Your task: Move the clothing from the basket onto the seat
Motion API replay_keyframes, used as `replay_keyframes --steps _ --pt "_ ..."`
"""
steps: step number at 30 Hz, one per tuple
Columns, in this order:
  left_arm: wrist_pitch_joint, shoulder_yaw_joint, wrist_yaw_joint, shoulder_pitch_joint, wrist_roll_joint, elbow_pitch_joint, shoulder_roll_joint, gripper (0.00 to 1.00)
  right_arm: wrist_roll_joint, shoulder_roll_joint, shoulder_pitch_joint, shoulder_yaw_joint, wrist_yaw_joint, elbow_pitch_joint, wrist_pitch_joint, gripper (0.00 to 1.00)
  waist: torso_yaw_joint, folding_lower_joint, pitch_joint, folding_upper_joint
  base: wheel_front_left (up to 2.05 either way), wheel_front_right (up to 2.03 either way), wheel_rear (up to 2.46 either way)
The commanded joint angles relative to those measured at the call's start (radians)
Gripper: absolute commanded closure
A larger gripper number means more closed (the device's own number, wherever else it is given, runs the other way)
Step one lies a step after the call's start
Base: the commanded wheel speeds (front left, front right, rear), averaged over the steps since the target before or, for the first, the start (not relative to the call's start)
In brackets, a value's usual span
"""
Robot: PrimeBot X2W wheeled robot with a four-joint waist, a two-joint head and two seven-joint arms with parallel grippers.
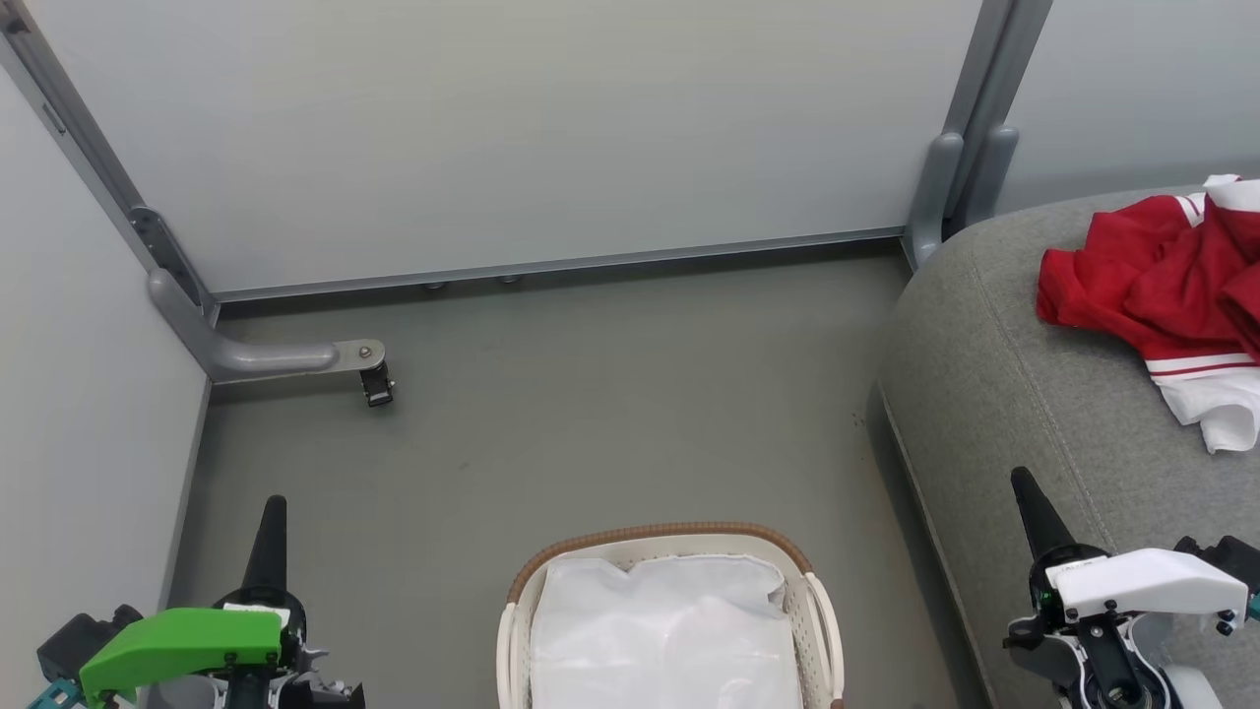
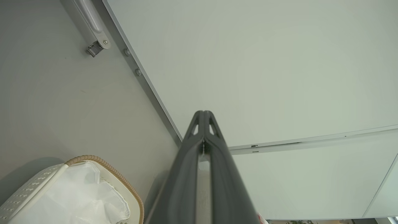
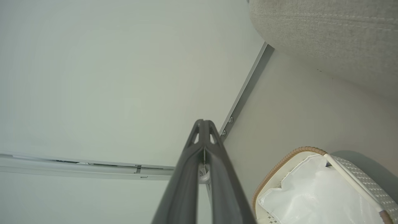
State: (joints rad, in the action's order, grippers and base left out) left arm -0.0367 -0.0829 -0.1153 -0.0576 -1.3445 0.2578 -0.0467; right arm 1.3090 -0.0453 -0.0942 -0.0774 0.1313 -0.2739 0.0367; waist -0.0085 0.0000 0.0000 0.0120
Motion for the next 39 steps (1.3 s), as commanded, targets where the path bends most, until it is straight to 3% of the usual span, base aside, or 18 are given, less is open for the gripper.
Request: replay_keyframes --steps 1,39 --pt "-0.008 -0.005 -0.006 -0.026 -0.025 -0.01 -0.005 1.0 0.027 -0.006 -0.019 -0.006 -0.001 0.011 0.008 1.0 0.0 0.0 0.0 -0.0084 0.0 0.0 0.0" --pt "-0.082 -0.035 -0.019 -0.066 -0.272 -0.01 -0.006 1.0 0.308 -0.008 -0.023 -0.041 -0.001 0.027 0.081 1.0 0.008 0.0 0.001 -0.0119 0.0 0.0 0.0"
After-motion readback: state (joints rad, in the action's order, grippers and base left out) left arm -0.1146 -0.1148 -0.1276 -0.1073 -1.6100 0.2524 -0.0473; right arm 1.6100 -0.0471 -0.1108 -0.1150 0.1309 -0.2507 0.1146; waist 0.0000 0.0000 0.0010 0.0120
